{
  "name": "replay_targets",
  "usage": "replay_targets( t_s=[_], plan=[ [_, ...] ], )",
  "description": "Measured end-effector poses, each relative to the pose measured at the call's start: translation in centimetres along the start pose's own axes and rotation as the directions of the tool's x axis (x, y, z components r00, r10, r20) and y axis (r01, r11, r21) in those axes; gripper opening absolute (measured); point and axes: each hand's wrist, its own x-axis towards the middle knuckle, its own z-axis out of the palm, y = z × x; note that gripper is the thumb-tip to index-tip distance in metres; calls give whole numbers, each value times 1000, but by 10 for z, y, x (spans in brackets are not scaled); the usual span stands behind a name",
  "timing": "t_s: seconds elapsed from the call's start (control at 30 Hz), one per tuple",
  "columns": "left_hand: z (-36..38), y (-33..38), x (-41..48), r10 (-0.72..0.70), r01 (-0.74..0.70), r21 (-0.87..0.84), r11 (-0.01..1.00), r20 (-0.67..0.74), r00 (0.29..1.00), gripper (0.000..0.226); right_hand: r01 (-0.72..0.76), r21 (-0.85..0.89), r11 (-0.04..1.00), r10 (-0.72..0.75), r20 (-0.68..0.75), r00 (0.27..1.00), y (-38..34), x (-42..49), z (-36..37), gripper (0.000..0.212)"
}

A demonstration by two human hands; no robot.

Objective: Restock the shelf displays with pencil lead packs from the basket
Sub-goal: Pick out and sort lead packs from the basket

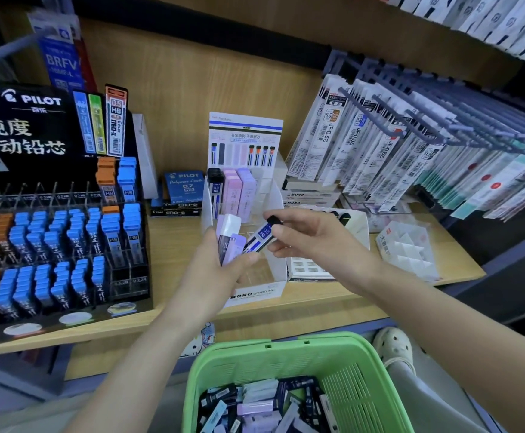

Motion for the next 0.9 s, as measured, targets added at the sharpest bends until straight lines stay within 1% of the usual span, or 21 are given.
replay_targets(
  t_s=[0.07, 0.17, 0.23, 0.33, 0.43, 0.5, 0.57, 0.67, 0.73, 0.8, 0.9],
  plan=[
    [1, 0, 0, -8, 8, -9, 1000, 14, 1000, 18, -2, -10, 1000, 1, -26, 1000, -2, -2, 0, 18],
    [0, 1, 0, -67, 69, -81, 994, 32, 997, 14, 4, -18, 1000, -5, -66, 998, -4, -4, -6, 19],
    [-2, 1, 1, -106, 106, -108, 989, 1, 994, 13, 21, -55, 998, -25, -75, 997, -5, -7, -10, 20],
    [-2, 2, 0, -102, 97, -89, 991, -59, 993, 14, 38, -98, 994, -45, -68, 997, -6, -10, -11, 18],
    [-4, 0, 1, -91, 81, -89, 993, -112, 990, 17, 124, -155, 980, -145, -136, 980, -12, -4, -9, 19],
    [-8, -1, 1, -107, 94, -93, 991, -146, 984, 20, 192, -219, 957, -237, -201, 951, -19, 8, -7, 19],
    [-11, 0, 1, -127, 114, -92, 989, -146, 981, 22, 241, -268, 933, -307, -240, 921, -25, 25, -3, 16],
    [-14, 3, 1, -212, 195, -148, 970, -112, 971, 25, 294, -407, 865, -411, -238, 880, -30, 53, 7, 13],
    [-15, 5, 2, -293, 271, -226, 936, -71, 953, 19, 309, -516, 799, -459, -193, 867, -32, 67, 15, 13],
    [-16, 6, 4, -350, 327, -295, 898, -30, 936, 13, 313, -605, 732, -480, -131, 867, -34, 77, 20, 17],
    [-20, 10, 5, -396, 360, -380, 852, -18, 918, 12, 309, -707, 636, -491, -63, 869, -40, 88, 23, 20]
  ],
)
